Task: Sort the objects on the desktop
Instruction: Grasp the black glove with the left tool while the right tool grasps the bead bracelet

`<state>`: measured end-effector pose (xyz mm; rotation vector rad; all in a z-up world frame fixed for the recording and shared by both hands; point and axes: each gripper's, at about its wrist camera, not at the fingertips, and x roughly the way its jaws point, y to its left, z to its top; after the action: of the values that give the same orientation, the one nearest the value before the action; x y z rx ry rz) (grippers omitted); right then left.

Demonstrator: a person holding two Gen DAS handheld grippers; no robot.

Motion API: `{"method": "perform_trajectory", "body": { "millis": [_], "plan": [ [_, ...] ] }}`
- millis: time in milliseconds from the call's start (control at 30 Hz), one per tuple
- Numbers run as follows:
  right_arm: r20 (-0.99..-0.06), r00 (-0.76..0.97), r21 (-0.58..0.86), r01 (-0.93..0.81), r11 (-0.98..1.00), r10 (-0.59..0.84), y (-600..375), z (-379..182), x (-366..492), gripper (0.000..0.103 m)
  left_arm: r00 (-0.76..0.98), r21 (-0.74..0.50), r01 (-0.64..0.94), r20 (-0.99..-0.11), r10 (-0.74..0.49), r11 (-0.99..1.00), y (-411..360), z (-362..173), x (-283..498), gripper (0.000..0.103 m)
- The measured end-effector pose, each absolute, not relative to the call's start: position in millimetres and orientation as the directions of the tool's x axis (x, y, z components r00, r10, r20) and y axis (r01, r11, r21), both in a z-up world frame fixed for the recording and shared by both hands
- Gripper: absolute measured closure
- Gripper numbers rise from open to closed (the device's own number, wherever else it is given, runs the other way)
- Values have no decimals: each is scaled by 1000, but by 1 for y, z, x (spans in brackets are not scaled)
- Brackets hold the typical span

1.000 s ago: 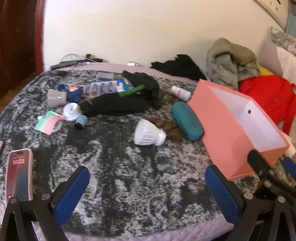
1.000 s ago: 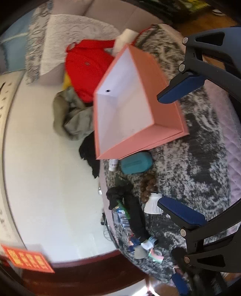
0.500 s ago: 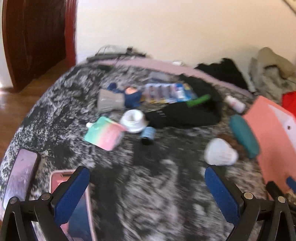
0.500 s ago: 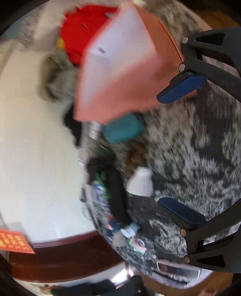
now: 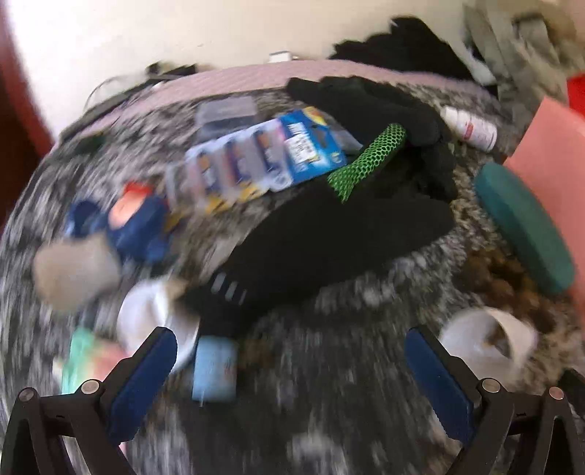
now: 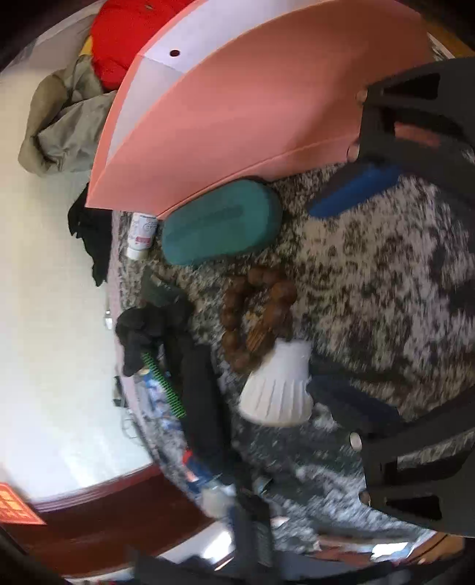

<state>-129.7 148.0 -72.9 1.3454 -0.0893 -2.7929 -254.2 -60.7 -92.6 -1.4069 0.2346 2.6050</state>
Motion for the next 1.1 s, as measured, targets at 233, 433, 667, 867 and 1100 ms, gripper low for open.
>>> {"method": "perform_trajectory", "body": {
  "millis": [233,433,667,867,1100],
  "plan": [
    [-795,-606,-71,44,-996,30,150,-86,-145,25,-478,163,-209,-877,-44,-964,-47,-123,-301,0],
    [-776,-615,-271,125,-954,140,130,-101,-168,27,-452,150,-178,-890,-54,-973,-44,-133,-321,0],
    [-752,-643,-348,202,-915,144,112,-108,-179,79,-508,215,-174,-856,-100,-961,-35,-133,-318,6],
    [-758,-646,-273,189,-943,90,122,-93,-174,83,-514,85,-144,-858,1,-986,-51,-108,-308,85],
    [-708,-705,-233,182,-955,38,127,-57,-142,83,-609,58,-141,-792,40,-988,-52,-44,-254,86]
  ]
}}
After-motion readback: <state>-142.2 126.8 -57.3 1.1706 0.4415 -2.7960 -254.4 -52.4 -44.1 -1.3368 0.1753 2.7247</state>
